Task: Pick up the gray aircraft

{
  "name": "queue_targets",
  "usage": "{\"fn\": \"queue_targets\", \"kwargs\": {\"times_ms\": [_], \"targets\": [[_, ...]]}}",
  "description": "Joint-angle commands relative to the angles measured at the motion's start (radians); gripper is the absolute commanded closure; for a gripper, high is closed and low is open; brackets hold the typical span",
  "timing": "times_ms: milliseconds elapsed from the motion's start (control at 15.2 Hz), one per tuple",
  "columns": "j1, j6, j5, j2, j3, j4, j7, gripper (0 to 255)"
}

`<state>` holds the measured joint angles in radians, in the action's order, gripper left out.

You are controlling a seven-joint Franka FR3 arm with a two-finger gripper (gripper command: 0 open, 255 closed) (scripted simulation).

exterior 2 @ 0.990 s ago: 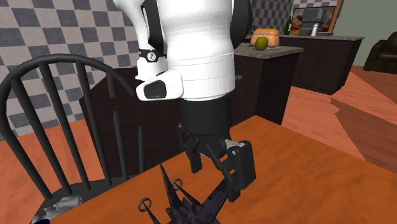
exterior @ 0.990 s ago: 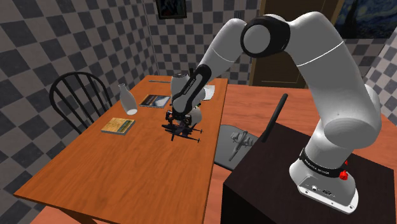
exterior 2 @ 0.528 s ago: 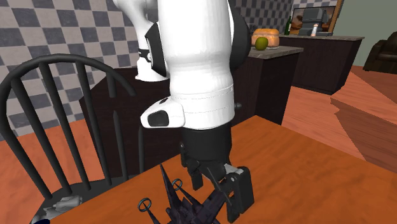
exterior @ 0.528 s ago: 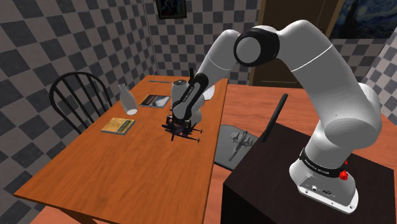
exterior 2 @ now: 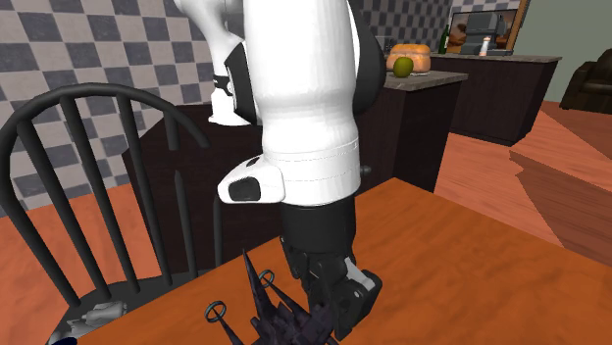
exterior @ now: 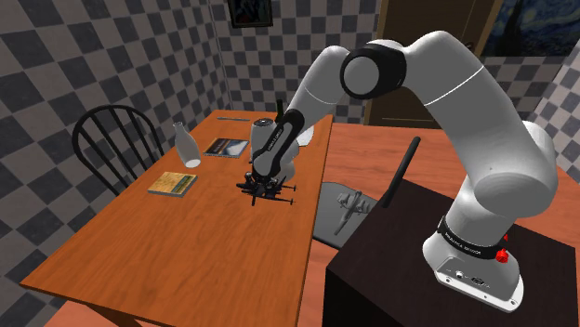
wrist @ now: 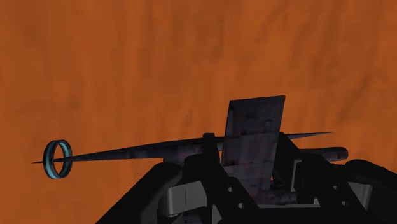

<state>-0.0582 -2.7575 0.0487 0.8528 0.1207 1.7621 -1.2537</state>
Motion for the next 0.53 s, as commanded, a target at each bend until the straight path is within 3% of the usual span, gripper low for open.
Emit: {"fn": "queue_targets", "kwargs": {"times_ms": [0,462], "targets": [[-0.001,0.0,0.0,0.003,0.001,-0.002,0.0,255],[0.005,0.026,-0.003,-0.045,0.006,0.021,0.001,255]]}}
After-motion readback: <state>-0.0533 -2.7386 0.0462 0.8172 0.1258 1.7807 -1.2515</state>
